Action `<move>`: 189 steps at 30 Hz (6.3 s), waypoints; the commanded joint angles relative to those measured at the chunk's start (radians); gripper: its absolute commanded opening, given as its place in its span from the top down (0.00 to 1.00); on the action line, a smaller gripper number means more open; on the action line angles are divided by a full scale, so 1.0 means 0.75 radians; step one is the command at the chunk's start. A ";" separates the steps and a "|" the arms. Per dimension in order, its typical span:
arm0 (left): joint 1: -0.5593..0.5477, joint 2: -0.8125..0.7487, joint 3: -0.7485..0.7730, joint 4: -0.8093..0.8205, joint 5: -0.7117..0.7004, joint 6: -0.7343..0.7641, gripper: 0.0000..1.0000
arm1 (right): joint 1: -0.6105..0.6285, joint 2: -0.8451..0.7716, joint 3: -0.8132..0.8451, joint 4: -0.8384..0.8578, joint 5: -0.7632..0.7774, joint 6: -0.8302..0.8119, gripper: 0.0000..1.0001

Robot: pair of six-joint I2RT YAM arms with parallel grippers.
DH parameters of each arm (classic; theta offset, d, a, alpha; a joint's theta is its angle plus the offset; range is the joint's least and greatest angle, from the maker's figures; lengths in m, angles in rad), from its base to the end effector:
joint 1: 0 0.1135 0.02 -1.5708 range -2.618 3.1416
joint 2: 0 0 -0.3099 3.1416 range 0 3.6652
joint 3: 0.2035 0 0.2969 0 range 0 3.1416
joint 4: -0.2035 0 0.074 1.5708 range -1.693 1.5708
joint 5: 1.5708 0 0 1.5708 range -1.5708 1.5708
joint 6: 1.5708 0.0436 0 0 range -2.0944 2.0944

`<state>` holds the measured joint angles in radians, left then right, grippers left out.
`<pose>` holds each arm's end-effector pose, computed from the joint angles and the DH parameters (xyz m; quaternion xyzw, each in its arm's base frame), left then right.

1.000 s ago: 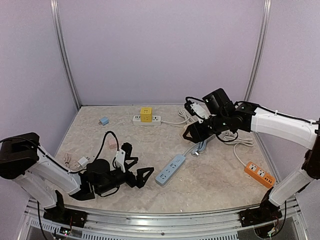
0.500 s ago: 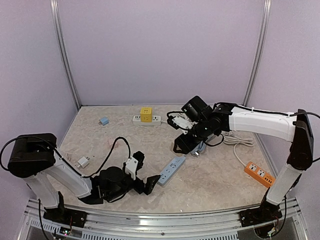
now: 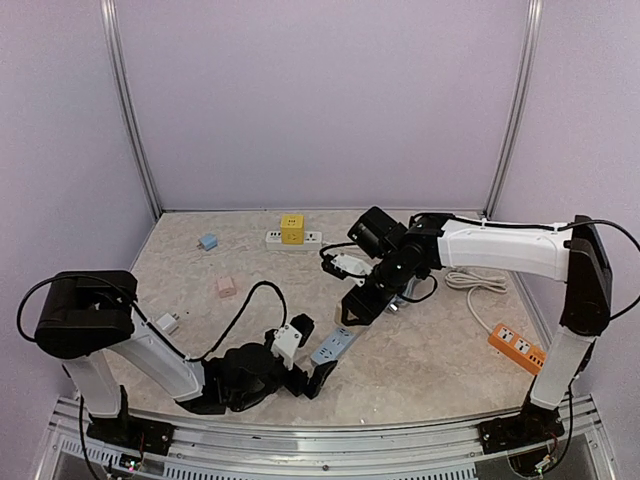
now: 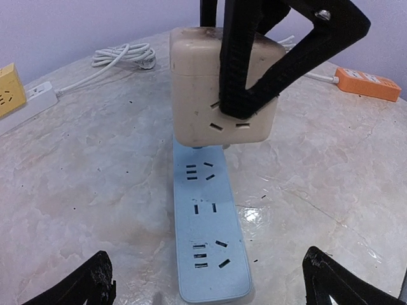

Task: Insert the plug
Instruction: Insert the plug into the socket slot.

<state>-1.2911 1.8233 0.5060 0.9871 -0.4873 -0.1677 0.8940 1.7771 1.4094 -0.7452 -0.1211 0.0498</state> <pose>0.1121 -0.3162 0.1107 0.3019 0.7430 -0.2296 0.5514 0.2641 0.3371 0.2631 -0.4108 0.8812 0.1555 0.1750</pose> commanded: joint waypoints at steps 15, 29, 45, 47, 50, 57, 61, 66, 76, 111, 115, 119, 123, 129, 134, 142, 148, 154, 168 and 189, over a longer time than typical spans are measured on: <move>-0.013 0.072 0.048 -0.030 0.015 0.049 0.04 | 0.023 0.111 0.134 0.005 -0.005 -0.007 1.00; -0.015 0.092 0.062 -0.029 0.028 0.061 0.10 | 0.022 0.120 0.090 0.041 0.012 0.015 1.00; -0.017 0.143 0.142 -0.112 -0.029 0.055 0.14 | 0.022 0.136 0.001 0.096 0.046 0.029 1.00; -0.016 0.151 0.161 -0.140 -0.043 0.054 0.16 | 0.023 0.140 0.000 0.094 0.043 0.030 1.00; -0.013 0.156 0.172 -0.152 -0.049 0.054 0.16 | 0.023 0.144 0.000 0.095 0.043 0.027 1.00; -0.013 0.153 0.148 -0.114 -0.084 0.043 0.18 | 0.023 0.157 0.003 0.088 0.038 0.027 1.00; -0.011 0.142 0.133 -0.103 -0.108 0.035 0.20 | 0.023 0.146 -0.012 0.087 0.027 0.032 1.00; -0.002 0.128 0.103 -0.081 -0.124 0.015 0.20 | 0.024 0.119 -0.022 0.090 0.014 0.040 1.00; 0.012 0.078 0.009 0.030 -0.143 -0.013 0.20 | 0.039 0.096 -0.035 0.066 0.033 0.040 1.00; 0.008 0.056 -0.055 0.133 -0.144 -0.014 0.19 | 0.039 0.166 -0.118 0.147 0.088 0.043 1.00; 0.010 0.049 -0.058 0.135 -0.156 -0.015 0.19 | 0.038 0.190 -0.129 0.130 0.089 0.044 1.00; 0.013 0.032 -0.067 0.142 -0.191 -0.016 0.19 | 0.040 0.210 -0.137 0.110 0.078 0.029 1.00; 0.017 -0.007 -0.078 0.146 -0.252 -0.009 0.19 | 0.038 0.235 -0.146 0.108 0.061 0.024 1.00; 0.028 -0.101 -0.062 0.063 -0.411 0.003 0.19 | 0.039 0.304 -0.114 0.076 0.049 0.004 1.00; 0.030 -0.163 -0.059 -0.011 -0.600 -0.009 0.19 | 0.039 0.337 -0.102 0.061 0.061 0.001 1.00; 0.068 -0.361 -0.122 -0.185 -0.668 -0.186 0.19 | 0.041 0.334 -0.178 0.134 0.076 0.039 1.00; 0.110 -0.487 -0.157 -0.279 -0.676 -0.252 0.19 | 0.045 0.341 -0.214 0.172 0.091 0.059 1.00; 0.122 -0.537 -0.158 -0.320 -0.663 -0.257 0.19 | 0.047 0.336 -0.224 0.183 0.094 0.067 1.00; 0.131 -0.546 -0.154 -0.360 -0.657 -0.294 0.19 | 0.045 0.260 -0.116 0.107 0.151 0.060 0.90; 0.156 -0.546 -0.148 -0.365 -0.646 -0.285 0.19 | 0.020 0.175 -0.024 0.099 0.151 0.052 0.63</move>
<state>-1.1828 1.4239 0.3939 0.7303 -0.9730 -0.3779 0.9199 1.8889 1.3697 -0.6304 -0.0364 0.0864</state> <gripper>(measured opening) 0.811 0.562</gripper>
